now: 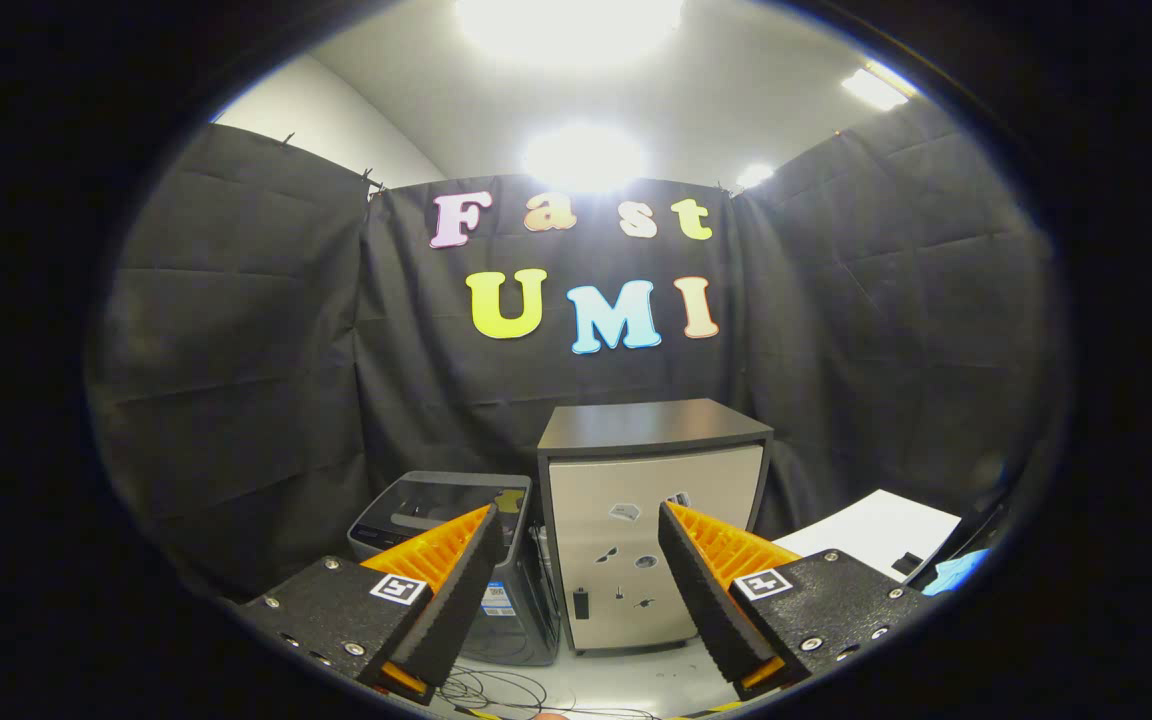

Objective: Put the clothes into the washing machine and then close the washing machine lid.

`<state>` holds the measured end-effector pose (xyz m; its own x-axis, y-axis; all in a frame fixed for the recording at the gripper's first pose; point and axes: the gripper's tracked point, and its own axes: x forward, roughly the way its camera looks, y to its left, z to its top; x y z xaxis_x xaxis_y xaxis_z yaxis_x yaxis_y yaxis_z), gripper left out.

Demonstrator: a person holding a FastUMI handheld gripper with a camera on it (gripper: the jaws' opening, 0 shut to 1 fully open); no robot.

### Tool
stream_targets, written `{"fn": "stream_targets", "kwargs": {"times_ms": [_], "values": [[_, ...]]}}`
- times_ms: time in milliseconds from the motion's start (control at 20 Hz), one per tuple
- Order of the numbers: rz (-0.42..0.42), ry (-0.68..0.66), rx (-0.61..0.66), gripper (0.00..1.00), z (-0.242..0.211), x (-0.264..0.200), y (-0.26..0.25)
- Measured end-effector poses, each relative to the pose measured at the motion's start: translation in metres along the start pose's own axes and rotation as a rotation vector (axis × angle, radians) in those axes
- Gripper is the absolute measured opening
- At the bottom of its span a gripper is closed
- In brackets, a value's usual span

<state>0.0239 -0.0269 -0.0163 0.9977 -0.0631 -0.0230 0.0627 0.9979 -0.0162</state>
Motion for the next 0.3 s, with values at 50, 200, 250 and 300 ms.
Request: {"fn": "stream_targets", "kwargs": {"times_ms": [50, 200, 250, 300], "values": [[0.004, 0.006, -0.002, 0.96, -0.003, -0.007, 0.002], [0.006, 0.012, -0.013, 0.96, -0.010, -0.017, 0.003], [0.013, 0.012, -0.009, 0.96, -0.011, -0.019, 0.006], [0.016, 0.010, -0.005, 0.96, -0.012, -0.022, 0.008]]}}
